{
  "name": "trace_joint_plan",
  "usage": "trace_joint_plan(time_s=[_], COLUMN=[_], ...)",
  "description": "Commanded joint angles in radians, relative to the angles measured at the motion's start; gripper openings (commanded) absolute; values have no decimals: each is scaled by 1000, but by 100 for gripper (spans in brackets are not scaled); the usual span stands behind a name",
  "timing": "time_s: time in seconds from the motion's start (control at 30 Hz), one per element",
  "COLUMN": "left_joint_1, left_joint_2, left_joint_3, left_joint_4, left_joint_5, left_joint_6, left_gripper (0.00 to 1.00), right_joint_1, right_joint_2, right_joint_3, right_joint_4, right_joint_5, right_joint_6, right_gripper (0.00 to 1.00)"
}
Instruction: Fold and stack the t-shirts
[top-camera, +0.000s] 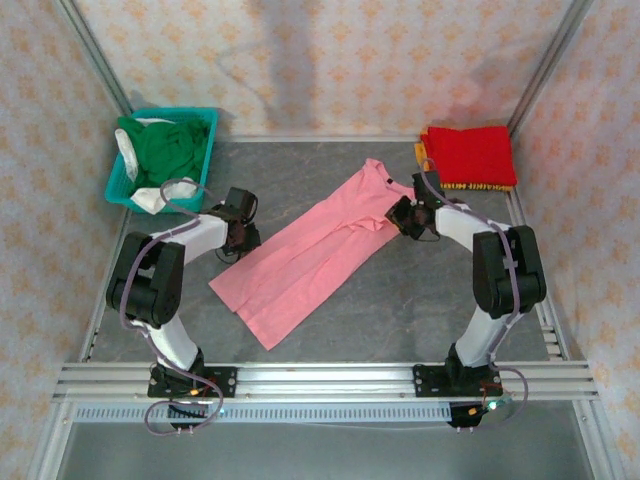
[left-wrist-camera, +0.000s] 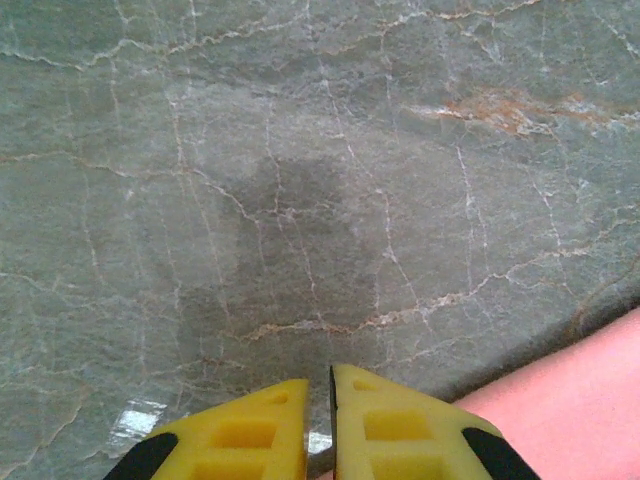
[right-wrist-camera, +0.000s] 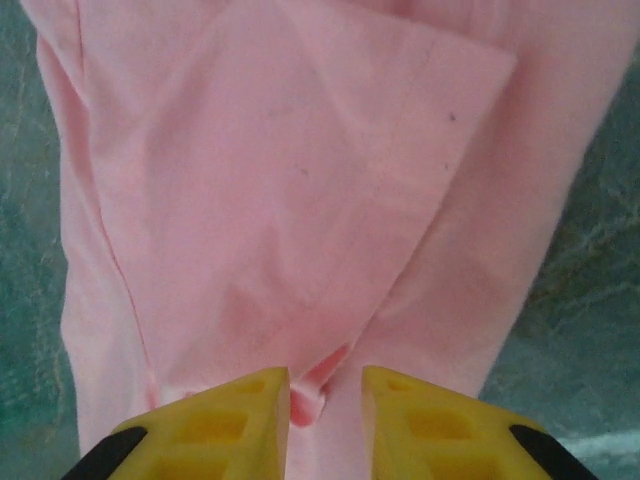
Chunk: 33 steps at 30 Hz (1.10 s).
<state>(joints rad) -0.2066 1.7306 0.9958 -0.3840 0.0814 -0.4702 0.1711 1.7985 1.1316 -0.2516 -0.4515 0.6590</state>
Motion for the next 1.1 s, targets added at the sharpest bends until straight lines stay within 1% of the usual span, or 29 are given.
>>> trace_joint_plan(time_s=[0.0, 0.17, 0.27, 0.37, 0.47, 0.53, 0.63, 0.7, 0.77, 0.8, 0.83, 0.9, 1.0, 1.07], left_joint_1=[20, 22, 28, 33, 28, 12, -9, -18, -18, -19, -19, -20, -20, -19], left_joint_2=[29, 4, -75, -168, -246, -305, -385, -422, -426, -414, -400, -358, -283, -220], left_joint_3=[2, -53, -125, -178, -211, -249, -293, -304, -296, -285, -273, -239, -185, -140], left_joint_4=[3, -4, 4, -17, -62, -66, -57, -44, -24, -13, -2, 9, 49, 78], left_joint_5=[45, 74, 71, 74, 97, 98, 120, 132, 159, 176, 186, 182, 173, 170], left_joint_6=[-17, -25, -47, -58, -58, -59, -93, -92, -82, -71, -70, -34, -16, -10], left_gripper=[14, 13, 13, 14, 13, 14, 14, 15, 16, 16, 16, 15, 14, 13], right_joint_1=[-4, 11, 31, 56, 66, 67, 63, 62, 63, 63, 64, 69, 92, 125], right_joint_2=[89, 199, 266, 368, 507, 591, 702, 775, 793, 779, 755, 673, 500, 372], right_joint_3=[80, 141, 193, 293, 466, 608, 852, 1070, 1207, 1247, 1257, 1214, 990, 778], right_joint_4=[-43, -28, -9, 9, 9, -3, -53, -165, -251, -287, -316, -358, -337, -283], right_joint_5=[42, 25, 6, -15, -51, -85, -99, -138, -146, -139, -127, -86, -28, 15], right_joint_6=[-36, -21, -18, -20, -21, -20, -32, -47, -70, -79, -86, -99, -120, -125], right_gripper=[25, 24, 24, 24, 23, 23, 24, 26, 28, 29, 30, 34, 36, 34])
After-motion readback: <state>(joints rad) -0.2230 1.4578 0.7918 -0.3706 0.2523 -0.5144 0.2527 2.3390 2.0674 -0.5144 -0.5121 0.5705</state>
